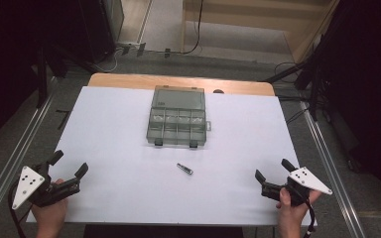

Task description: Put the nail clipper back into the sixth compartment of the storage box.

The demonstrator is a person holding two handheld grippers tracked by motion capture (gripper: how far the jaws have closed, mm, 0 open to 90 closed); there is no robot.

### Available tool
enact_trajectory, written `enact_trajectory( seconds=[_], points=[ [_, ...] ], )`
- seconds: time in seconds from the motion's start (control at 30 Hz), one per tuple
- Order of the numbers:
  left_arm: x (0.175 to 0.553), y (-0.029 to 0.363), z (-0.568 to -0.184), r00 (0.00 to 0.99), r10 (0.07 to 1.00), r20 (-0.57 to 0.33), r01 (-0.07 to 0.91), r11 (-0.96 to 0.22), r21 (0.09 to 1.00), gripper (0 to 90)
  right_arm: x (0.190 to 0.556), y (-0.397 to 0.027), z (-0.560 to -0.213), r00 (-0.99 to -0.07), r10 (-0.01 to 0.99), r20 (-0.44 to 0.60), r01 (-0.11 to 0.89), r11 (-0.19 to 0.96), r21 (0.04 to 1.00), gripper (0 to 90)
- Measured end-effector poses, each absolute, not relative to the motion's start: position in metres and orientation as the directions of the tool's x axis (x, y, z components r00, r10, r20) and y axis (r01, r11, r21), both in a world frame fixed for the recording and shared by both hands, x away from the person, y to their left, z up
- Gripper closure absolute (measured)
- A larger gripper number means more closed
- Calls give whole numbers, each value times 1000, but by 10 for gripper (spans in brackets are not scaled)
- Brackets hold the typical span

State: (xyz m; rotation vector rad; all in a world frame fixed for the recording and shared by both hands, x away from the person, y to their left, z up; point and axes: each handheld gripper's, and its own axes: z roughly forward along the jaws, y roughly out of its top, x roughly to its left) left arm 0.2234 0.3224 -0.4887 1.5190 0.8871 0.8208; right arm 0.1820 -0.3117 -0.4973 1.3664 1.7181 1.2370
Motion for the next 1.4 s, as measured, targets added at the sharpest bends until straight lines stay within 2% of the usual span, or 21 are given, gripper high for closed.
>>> enact_trajectory(
  seconds=[0.7, 1.4],
  points=[
    [225, 320, -489, 470, 882, 32, 93, -85, 992, 107, 192, -295, -495, -333, 941, 59, 427, 95, 899, 0],
    [226, 319, -489, 473, 880, 33, 97, -89, 991, 107, 211, -267, -472, -395, 918, 34, 479, 175, 860, 0]
  ],
)
